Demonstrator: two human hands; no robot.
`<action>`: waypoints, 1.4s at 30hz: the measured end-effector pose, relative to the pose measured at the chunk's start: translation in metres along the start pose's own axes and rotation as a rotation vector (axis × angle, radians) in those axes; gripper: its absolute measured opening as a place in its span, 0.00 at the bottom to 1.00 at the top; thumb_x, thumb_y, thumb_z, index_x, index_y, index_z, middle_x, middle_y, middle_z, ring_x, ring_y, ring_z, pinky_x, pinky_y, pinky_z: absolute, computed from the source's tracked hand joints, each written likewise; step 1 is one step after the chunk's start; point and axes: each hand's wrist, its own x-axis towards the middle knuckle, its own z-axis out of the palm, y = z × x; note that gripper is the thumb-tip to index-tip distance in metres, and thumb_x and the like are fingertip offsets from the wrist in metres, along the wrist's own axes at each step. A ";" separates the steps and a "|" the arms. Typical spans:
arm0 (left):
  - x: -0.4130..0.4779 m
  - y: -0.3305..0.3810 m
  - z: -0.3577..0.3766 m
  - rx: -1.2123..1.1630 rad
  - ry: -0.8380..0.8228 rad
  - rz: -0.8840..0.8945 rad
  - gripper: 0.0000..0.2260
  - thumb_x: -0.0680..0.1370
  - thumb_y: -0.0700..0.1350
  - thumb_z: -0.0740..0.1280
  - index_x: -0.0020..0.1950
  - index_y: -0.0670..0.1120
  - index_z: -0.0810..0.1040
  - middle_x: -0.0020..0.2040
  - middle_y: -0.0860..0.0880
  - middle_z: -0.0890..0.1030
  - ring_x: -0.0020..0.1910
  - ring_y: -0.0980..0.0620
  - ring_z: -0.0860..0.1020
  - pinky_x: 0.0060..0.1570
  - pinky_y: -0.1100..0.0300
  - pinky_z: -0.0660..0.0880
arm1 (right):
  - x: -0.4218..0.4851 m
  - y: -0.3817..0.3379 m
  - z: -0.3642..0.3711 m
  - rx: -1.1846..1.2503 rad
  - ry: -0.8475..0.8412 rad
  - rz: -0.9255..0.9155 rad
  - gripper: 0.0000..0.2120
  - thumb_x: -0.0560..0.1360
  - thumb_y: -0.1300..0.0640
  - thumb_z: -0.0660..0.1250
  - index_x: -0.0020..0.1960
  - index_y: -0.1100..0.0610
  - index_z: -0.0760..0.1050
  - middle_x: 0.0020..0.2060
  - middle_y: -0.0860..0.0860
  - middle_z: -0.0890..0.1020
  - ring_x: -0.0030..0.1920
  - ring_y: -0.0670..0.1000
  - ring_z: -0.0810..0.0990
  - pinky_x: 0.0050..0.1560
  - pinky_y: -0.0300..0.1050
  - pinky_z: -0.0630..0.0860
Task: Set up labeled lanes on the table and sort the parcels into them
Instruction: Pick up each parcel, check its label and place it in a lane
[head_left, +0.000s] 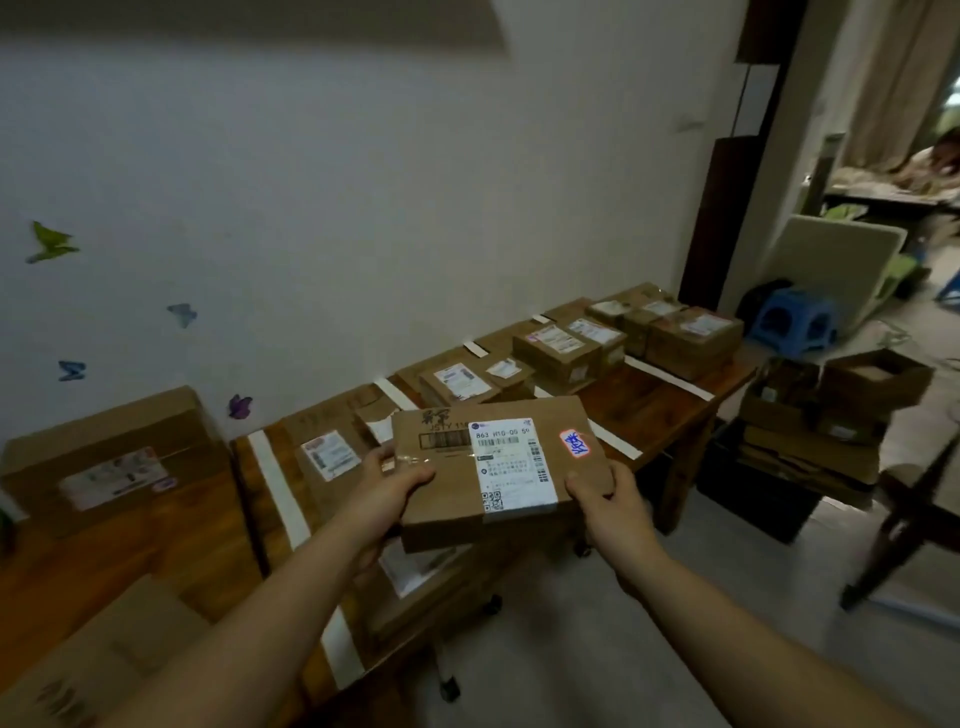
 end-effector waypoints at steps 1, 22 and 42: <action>0.012 0.005 0.011 0.000 -0.033 0.009 0.28 0.76 0.45 0.68 0.71 0.56 0.58 0.53 0.45 0.76 0.48 0.43 0.80 0.43 0.51 0.80 | 0.013 -0.002 -0.005 -0.007 0.027 -0.005 0.26 0.78 0.52 0.64 0.73 0.53 0.60 0.65 0.52 0.72 0.61 0.53 0.73 0.58 0.49 0.72; 0.244 0.053 0.343 0.133 -0.113 0.000 0.31 0.75 0.42 0.69 0.74 0.51 0.57 0.67 0.42 0.71 0.47 0.50 0.78 0.40 0.59 0.77 | 0.338 0.024 -0.240 -0.347 0.067 0.068 0.42 0.72 0.45 0.71 0.78 0.48 0.49 0.74 0.55 0.59 0.69 0.59 0.67 0.62 0.55 0.73; 0.369 0.025 0.407 0.138 0.117 -0.187 0.27 0.75 0.36 0.67 0.71 0.50 0.63 0.64 0.43 0.74 0.59 0.42 0.76 0.58 0.43 0.76 | 0.510 0.062 -0.251 -0.562 -0.228 0.059 0.43 0.75 0.47 0.68 0.78 0.47 0.43 0.72 0.52 0.67 0.69 0.57 0.69 0.63 0.57 0.71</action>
